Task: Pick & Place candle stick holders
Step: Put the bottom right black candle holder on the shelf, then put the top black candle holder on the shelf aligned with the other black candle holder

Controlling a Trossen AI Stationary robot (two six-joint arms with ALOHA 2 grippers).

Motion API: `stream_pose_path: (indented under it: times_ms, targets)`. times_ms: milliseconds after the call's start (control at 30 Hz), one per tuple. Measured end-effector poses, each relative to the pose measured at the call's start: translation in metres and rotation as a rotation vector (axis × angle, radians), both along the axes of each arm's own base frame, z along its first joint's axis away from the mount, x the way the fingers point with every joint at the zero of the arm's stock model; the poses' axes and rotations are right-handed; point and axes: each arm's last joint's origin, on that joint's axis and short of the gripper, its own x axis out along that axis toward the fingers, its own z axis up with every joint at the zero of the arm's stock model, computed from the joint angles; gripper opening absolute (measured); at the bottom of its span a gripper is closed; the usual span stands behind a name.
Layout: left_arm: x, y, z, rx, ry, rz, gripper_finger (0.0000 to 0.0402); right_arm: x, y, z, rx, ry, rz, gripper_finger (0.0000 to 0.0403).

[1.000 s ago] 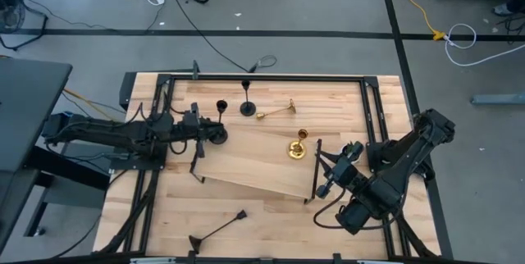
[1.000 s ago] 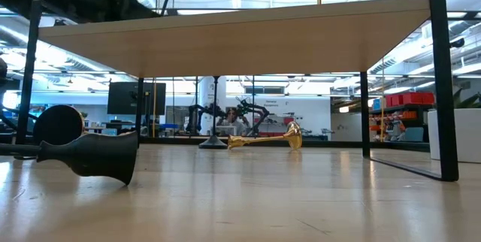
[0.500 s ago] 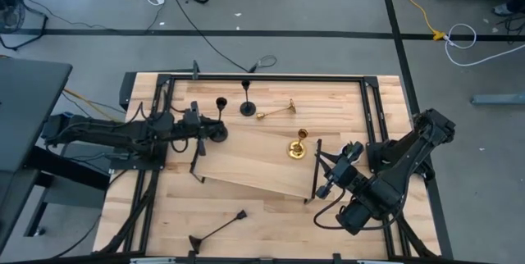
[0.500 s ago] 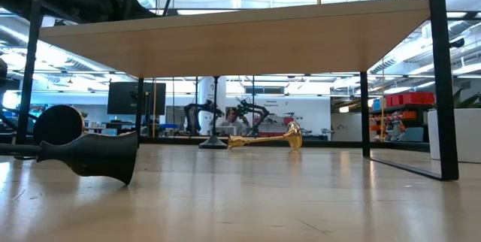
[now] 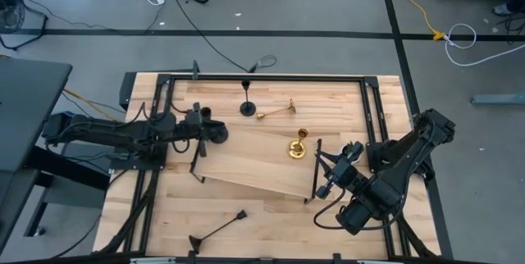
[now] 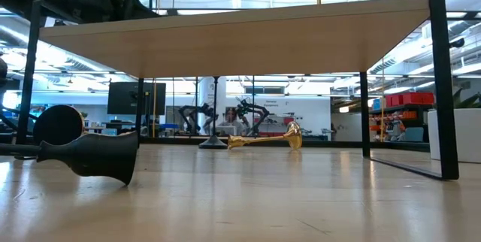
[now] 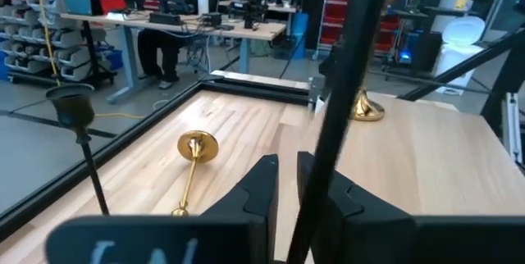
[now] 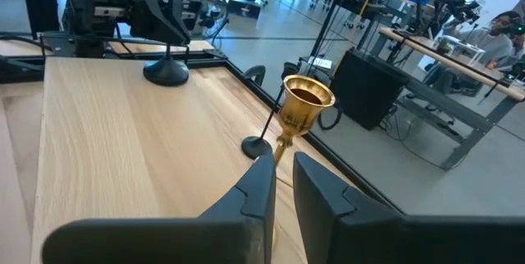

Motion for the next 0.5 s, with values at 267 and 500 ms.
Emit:
stream_pose_path:
  times_ms: [267,500]
  targets:
    - [-0.0001,-0.0002,0.0003,0.011,0.001,-0.009,0.0095,0.0000,0.0000,-0.0001,-0.003,0.007,0.002,0.0049]
    - [-0.0003,0.0001,0.0005,0.034,0.006,0.000,0.0162,0.0000,0.0000,-0.0002,-0.001,0.009,0.002,0.0049]
